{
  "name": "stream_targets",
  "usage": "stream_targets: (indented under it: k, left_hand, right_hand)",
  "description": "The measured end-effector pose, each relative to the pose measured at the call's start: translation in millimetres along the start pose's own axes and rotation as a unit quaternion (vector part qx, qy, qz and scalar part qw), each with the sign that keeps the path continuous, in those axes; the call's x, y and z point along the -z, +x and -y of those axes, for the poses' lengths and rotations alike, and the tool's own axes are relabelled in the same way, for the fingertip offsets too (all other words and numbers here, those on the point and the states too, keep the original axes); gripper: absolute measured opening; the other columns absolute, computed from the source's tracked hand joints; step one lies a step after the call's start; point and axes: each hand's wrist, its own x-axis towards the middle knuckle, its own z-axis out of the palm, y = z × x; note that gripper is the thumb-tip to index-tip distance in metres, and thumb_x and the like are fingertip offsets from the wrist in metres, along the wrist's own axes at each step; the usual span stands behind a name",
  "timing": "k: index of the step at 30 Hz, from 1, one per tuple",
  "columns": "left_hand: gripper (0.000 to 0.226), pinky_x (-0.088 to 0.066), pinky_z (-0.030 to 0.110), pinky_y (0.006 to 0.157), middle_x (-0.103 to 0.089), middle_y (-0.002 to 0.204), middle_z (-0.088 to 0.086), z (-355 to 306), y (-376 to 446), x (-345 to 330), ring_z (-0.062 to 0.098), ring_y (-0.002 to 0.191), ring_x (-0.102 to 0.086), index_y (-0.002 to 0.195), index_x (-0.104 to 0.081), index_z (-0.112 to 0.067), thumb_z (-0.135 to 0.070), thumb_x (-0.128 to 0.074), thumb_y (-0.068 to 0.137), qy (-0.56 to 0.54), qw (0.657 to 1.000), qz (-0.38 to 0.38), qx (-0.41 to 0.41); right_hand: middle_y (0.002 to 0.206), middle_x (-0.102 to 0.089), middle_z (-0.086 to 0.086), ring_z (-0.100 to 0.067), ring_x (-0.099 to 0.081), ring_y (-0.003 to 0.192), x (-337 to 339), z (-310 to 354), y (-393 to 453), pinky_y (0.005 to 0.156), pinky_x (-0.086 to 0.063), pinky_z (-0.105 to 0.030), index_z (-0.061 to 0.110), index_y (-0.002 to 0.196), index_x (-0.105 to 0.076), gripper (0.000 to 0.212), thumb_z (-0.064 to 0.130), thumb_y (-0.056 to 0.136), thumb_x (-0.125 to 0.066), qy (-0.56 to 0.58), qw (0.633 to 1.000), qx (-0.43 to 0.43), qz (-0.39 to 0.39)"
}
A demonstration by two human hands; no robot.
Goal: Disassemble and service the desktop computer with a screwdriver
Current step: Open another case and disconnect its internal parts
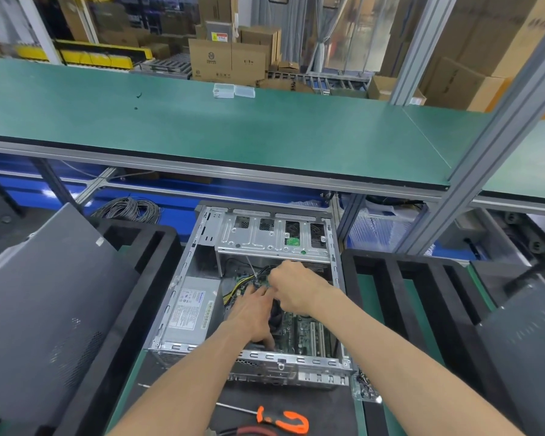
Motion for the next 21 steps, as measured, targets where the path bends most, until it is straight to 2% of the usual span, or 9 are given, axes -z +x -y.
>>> stream_targets:
  k: [2, 4, 6, 8, 10, 13, 16, 19, 21]
  left_hand:
    - [0.117, -0.035, 0.047, 0.113, -0.041, 0.149, 0.000, -0.5, -0.4, 0.1, 0.032, 0.137, -0.030, 0.148, -0.030, -0.020, -0.050, -0.093, 0.055, 0.002, 1.000, 0.005, 0.000]
    - [0.111, -0.037, 0.046, 0.111, -0.043, 0.146, 0.002, -1.2, -0.2, 0.8, 0.031, 0.133, -0.032, 0.143, -0.035, -0.018, -0.051, -0.093, 0.055, 0.008, 1.000, 0.005, 0.003]
    - [0.107, -0.039, 0.046, 0.109, -0.044, 0.145, 0.003, -1.2, -0.8, 1.8, 0.031, 0.132, -0.034, 0.139, -0.037, -0.016, -0.051, -0.093, 0.054, 0.007, 1.000, 0.006, 0.006]
    - [0.109, -0.039, 0.047, 0.110, -0.042, 0.147, 0.004, -1.3, -0.5, 2.0, 0.032, 0.134, -0.033, 0.140, -0.036, -0.015, -0.050, -0.093, 0.054, 0.005, 1.000, 0.008, 0.007]
    - [0.113, -0.038, 0.047, 0.111, -0.040, 0.150, 0.004, -1.7, 0.2, 1.8, 0.033, 0.135, -0.032, 0.143, -0.034, -0.014, -0.050, -0.094, 0.054, 0.001, 1.000, 0.008, 0.008]
    - [0.116, -0.037, 0.047, 0.112, -0.040, 0.150, 0.003, -1.5, 0.4, 1.8, 0.032, 0.136, -0.031, 0.146, -0.032, -0.014, -0.050, -0.093, 0.054, -0.002, 1.000, 0.006, 0.008]
    - [0.114, -0.037, 0.046, 0.112, -0.041, 0.148, 0.002, -0.8, 1.2, 0.3, 0.032, 0.135, -0.031, 0.145, -0.033, -0.017, -0.050, -0.094, 0.053, -0.006, 1.000, 0.004, 0.007]
    - [0.120, -0.034, 0.046, 0.115, -0.040, 0.149, -0.001, 0.6, 1.5, -1.2, 0.031, 0.137, -0.029, 0.150, -0.028, -0.019, -0.050, -0.094, 0.054, -0.014, 1.000, 0.005, 0.005]
    - [0.120, -0.034, 0.046, 0.114, -0.040, 0.148, -0.003, 0.9, 1.0, -1.8, 0.031, 0.136, -0.029, 0.151, -0.027, -0.020, -0.050, -0.093, 0.055, -0.015, 1.000, 0.005, 0.005]
  right_hand:
    - [0.088, -0.052, -0.008, -0.031, -0.058, 0.082, 3.4, -5.3, 0.1, 0.058, -0.044, -0.036, 0.009, 0.078, -0.055, 0.012, 0.000, 0.086, -0.060, -0.023, 0.999, 0.041, 0.020]
    - [0.095, -0.058, -0.004, -0.027, -0.060, 0.089, 8.3, -19.1, -1.3, 0.072, -0.053, -0.039, 0.009, 0.079, -0.069, 0.017, -0.006, 0.081, -0.060, -0.018, 0.997, 0.065, 0.025]
    - [0.101, -0.063, -0.002, -0.021, -0.060, 0.093, 9.2, -33.5, -4.4, 0.079, -0.052, -0.033, 0.012, 0.086, -0.076, 0.025, -0.007, 0.082, -0.061, 0.017, 0.999, 0.044, 0.018]
    - [0.101, -0.065, -0.002, -0.018, -0.060, 0.090, 3.9, -39.6, -9.6, 0.076, -0.049, -0.029, 0.015, 0.094, -0.073, 0.023, -0.004, 0.084, -0.064, 0.101, 0.995, -0.004, -0.018]
    - [0.095, -0.059, -0.004, -0.021, -0.056, 0.083, -6.5, -35.0, -12.4, 0.072, -0.046, -0.032, 0.016, 0.094, -0.061, 0.010, 0.012, 0.088, -0.068, 0.165, 0.982, -0.058, -0.071]
    - [0.082, -0.049, -0.005, -0.027, -0.051, 0.074, -9.7, -23.4, -3.6, 0.061, -0.039, -0.034, 0.013, 0.088, -0.051, 0.033, 0.044, 0.096, -0.061, 0.105, 0.984, -0.127, -0.070]
    - [0.078, -0.042, -0.005, -0.032, -0.054, 0.078, -2.1, -11.1, 1.3, 0.062, -0.043, -0.037, 0.011, 0.085, -0.047, 0.023, 0.025, 0.099, -0.058, 0.052, 0.993, -0.097, -0.037]
    - [0.094, -0.058, -0.012, -0.033, -0.059, 0.087, 0.6, -2.6, 0.2, 0.066, -0.050, -0.041, 0.009, 0.089, -0.057, 0.005, 0.006, 0.091, -0.060, 0.005, 1.000, -0.002, -0.008]
    - [0.094, -0.055, -0.007, -0.029, -0.054, 0.085, 1.7, -4.5, -2.7, 0.065, -0.047, -0.040, 0.009, 0.085, -0.062, 0.011, -0.001, 0.086, -0.059, -0.024, 0.998, 0.052, 0.007]
